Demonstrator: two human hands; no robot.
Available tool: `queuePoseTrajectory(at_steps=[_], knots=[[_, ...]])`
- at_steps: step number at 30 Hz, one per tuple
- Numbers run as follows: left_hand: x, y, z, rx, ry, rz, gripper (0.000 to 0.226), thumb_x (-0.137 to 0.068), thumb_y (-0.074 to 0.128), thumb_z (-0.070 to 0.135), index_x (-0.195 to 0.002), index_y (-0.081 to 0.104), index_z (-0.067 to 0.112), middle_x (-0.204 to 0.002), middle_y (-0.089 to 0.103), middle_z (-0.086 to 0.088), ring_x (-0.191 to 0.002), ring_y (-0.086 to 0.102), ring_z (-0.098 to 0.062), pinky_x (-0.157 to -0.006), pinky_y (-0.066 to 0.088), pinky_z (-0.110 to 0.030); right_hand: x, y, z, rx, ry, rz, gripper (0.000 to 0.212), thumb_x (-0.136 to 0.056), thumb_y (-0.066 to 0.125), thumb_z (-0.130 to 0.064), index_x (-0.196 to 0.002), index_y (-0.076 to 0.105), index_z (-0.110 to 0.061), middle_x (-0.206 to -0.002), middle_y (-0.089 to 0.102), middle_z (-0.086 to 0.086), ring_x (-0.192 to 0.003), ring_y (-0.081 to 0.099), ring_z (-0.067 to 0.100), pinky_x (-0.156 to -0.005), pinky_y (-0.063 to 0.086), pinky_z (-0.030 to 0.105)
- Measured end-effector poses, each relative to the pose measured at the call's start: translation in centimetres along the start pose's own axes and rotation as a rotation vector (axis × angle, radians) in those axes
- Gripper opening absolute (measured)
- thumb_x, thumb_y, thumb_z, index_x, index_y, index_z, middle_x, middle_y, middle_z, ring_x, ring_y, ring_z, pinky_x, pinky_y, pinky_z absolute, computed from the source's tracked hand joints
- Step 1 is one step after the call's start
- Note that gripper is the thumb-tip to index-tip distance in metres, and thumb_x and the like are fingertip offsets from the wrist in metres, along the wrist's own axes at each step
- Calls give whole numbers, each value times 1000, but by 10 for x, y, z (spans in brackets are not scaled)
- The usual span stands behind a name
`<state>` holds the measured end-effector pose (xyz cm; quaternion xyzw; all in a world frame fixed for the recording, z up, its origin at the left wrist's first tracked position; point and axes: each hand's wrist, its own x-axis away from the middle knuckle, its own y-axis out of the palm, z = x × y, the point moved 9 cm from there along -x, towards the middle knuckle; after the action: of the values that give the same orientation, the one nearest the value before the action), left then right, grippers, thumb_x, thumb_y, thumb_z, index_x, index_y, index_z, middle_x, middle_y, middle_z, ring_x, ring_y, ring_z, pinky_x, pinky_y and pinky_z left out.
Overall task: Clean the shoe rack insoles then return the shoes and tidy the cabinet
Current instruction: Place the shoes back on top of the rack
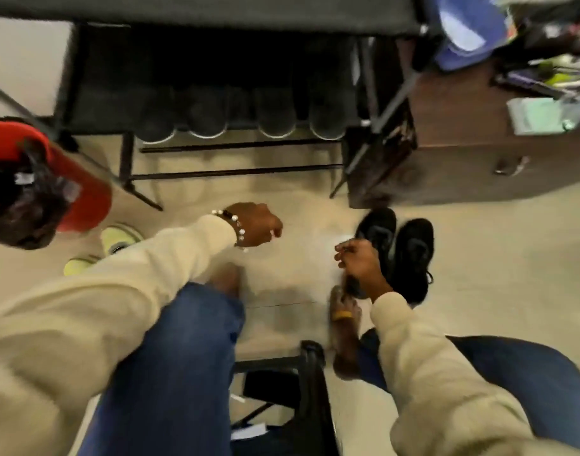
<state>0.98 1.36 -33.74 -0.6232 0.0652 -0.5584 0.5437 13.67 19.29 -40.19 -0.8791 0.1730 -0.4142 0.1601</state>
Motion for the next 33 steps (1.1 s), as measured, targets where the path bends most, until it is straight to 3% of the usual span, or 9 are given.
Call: queuePoseTrajectory(at_steps=[2,4,7,13,18,21,25,28,33], knots=[[-15,10,18,-170,24,-110,37,-98,45,31,-135,48,31,-128,53,-12,-110,56,-33,-87,46,-36,-5,-39,44,111,98,106,18,-89,54,-2,-100,68,-1,-102,65,16,-98,61,31,-87,52,40],[-34,16,41,-236,46,-181,44,-98,46,30,-141,39,32,-132,49,-12,-113,54,-34,-88,45,-36,-7,-68,82,188,204,187,25,-88,58,-11,-110,64,-1,-117,62,18,-113,55,37,-96,46,43],[-75,22,96,-105,59,-190,51,-97,48,33,-146,32,32,-135,47,-15,-117,52,-36,-93,44,-38,-10,-90,121,209,291,234,32,-89,57,-15,-113,57,6,-118,59,24,-112,55,40,-88,46,41],[-158,78,196,240,-35,-147,52,-96,52,29,-144,37,19,-138,48,-17,-124,48,-38,-102,43,-48,-27,-103,172,351,329,266,49,-87,63,-21,-130,47,-6,-133,45,20,-123,41,41,-99,40,50],[-194,139,230,-38,63,-40,54,-89,60,33,-138,42,17,-136,47,-6,-126,42,-30,-96,40,-43,-54,-92,202,527,295,196,54,-85,65,-16,-134,42,-10,-136,45,13,-130,34,34,-105,31,57],[-208,170,239,-120,81,-20,60,-88,61,33,-142,38,16,-137,49,-5,-131,35,-29,-103,31,-48,-65,-84,226,574,337,173,53,-85,65,-13,-132,42,-10,-134,47,12,-131,32,31,-104,24,63],[-221,188,241,-158,23,-21,68,-84,67,34,-141,38,12,-131,57,-8,-136,32,-31,-112,17,-58,-73,-82,232,630,298,225,37,-87,56,1,-123,49,-5,-119,54,17,-122,40,33,-98,33,61],[-225,177,243,-168,32,-3,53,-79,72,30,-125,52,11,-116,64,-8,-128,40,-31,-102,33,-52,-72,-87,220,617,230,295,27,-86,53,7,-112,54,1,-109,58,22,-113,45,39,-90,46,53],[-207,131,244,-47,71,69,32,-88,57,5,-120,53,2,-112,62,-17,-117,50,-36,-80,51,-44,-51,-100,177,566,159,338,22,-88,55,1,-110,58,3,-106,58,23,-110,48,41,-83,52,50]])
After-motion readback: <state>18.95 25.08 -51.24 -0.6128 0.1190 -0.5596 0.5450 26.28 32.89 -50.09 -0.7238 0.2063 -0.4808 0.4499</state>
